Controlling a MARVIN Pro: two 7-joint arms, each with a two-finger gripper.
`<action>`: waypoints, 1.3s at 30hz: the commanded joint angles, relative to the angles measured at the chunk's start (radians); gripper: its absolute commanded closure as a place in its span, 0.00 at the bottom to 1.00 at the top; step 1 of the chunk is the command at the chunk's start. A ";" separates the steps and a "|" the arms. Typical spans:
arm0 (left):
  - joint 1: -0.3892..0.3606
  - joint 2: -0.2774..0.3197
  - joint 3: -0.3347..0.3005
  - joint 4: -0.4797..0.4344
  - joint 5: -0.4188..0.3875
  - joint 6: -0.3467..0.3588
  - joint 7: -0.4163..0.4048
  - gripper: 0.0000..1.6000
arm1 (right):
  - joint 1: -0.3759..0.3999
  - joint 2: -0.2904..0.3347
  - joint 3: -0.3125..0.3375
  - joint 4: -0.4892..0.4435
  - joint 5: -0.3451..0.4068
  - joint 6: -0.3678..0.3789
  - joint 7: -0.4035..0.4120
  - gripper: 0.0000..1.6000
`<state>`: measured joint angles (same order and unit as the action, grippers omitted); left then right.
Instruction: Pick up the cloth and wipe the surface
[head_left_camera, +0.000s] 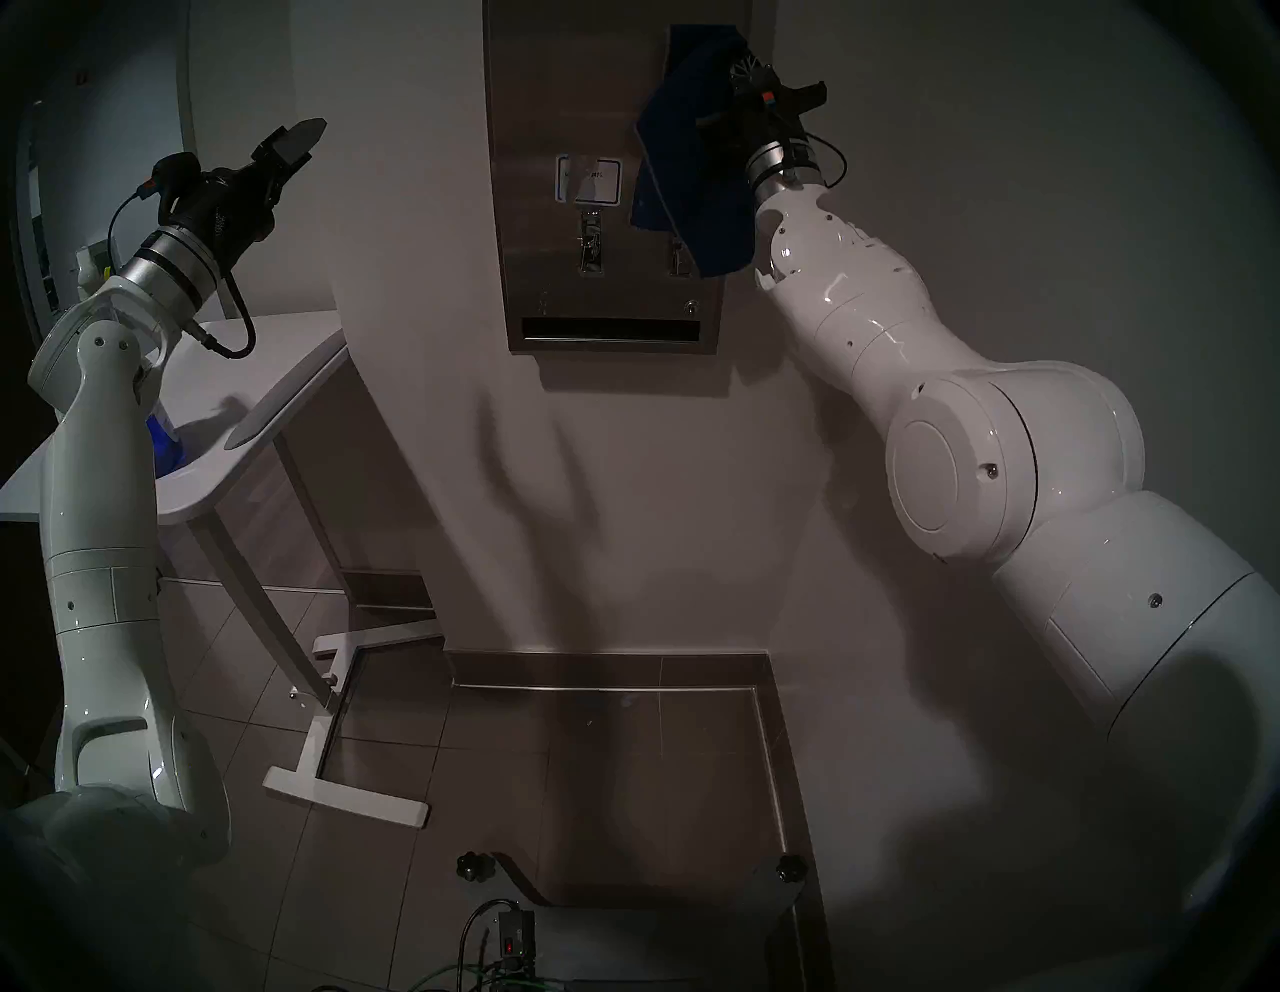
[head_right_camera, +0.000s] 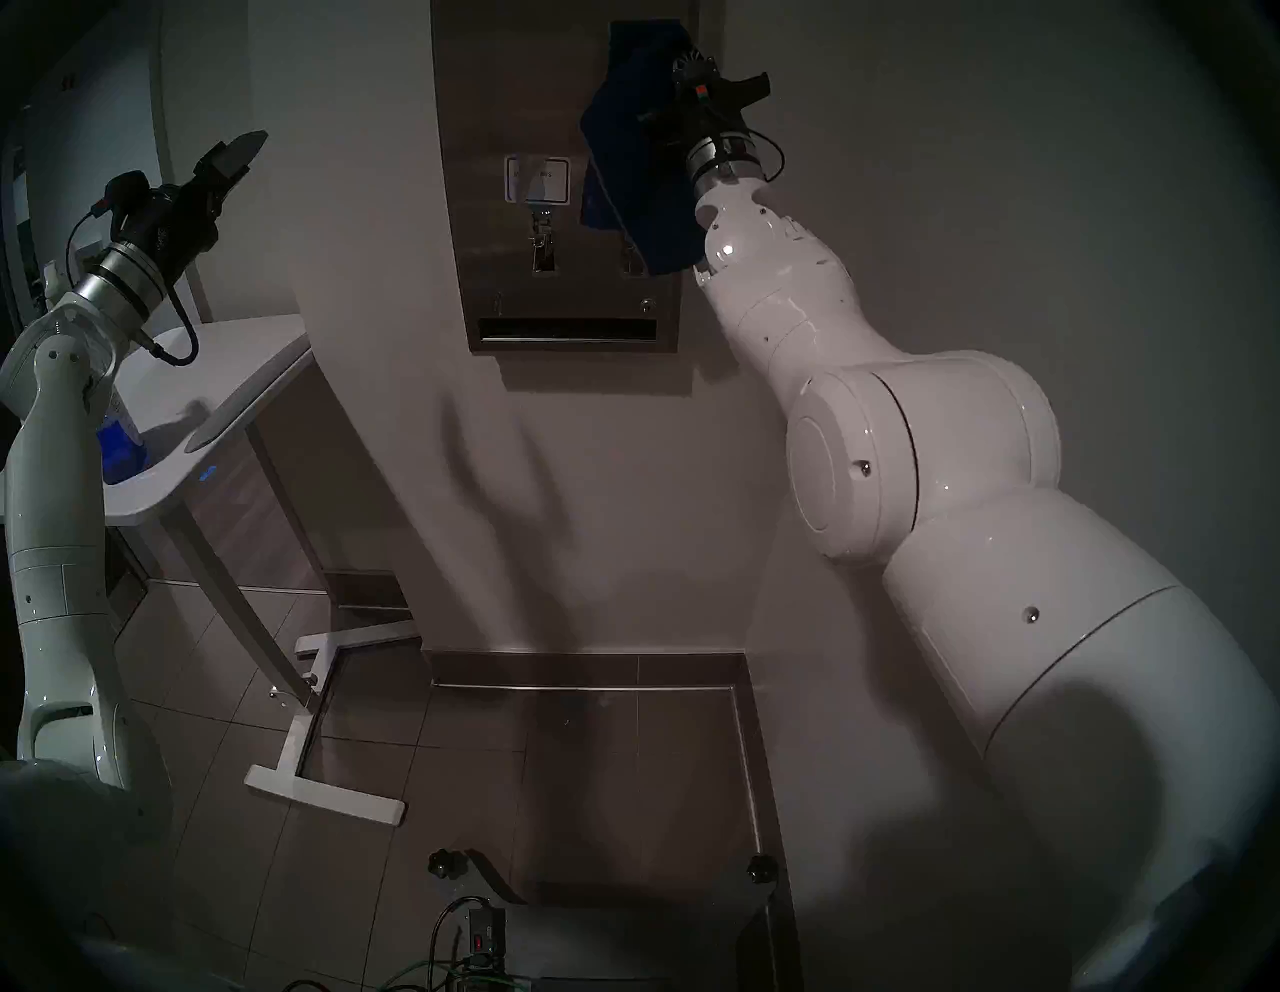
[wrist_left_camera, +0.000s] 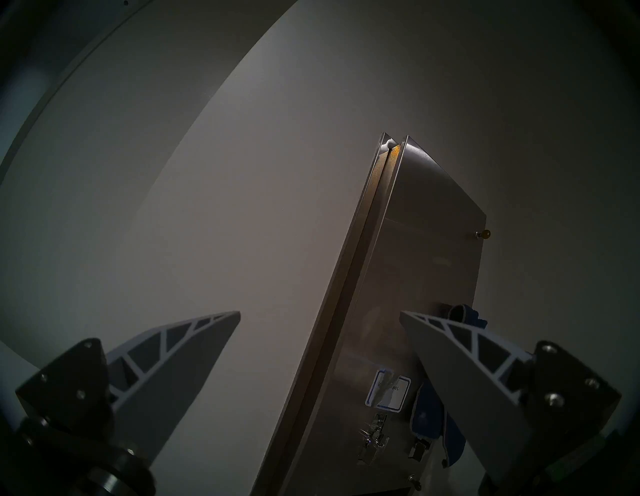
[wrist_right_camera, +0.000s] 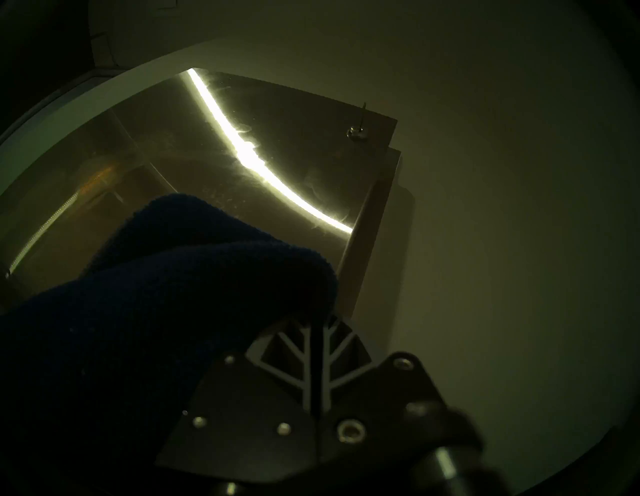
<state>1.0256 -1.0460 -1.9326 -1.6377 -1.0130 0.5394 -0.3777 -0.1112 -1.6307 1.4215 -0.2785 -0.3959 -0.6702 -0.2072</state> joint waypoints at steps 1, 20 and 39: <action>-0.033 0.012 -0.021 -0.022 -0.005 -0.013 -0.002 0.00 | 0.098 -0.044 -0.003 -0.007 -0.004 0.051 -0.015 1.00; -0.020 0.035 -0.087 -0.020 -0.002 -0.014 0.002 0.00 | 0.101 -0.172 -0.024 0.043 -0.001 0.123 -0.067 1.00; -0.005 0.039 -0.117 -0.039 -0.004 -0.010 -0.004 0.00 | 0.103 -0.214 -0.039 0.080 0.003 0.162 -0.085 1.00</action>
<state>1.0428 -1.0184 -2.0367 -1.6442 -1.0123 0.5378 -0.3769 -0.0540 -1.8441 1.3785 -0.1907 -0.3955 -0.5183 -0.2888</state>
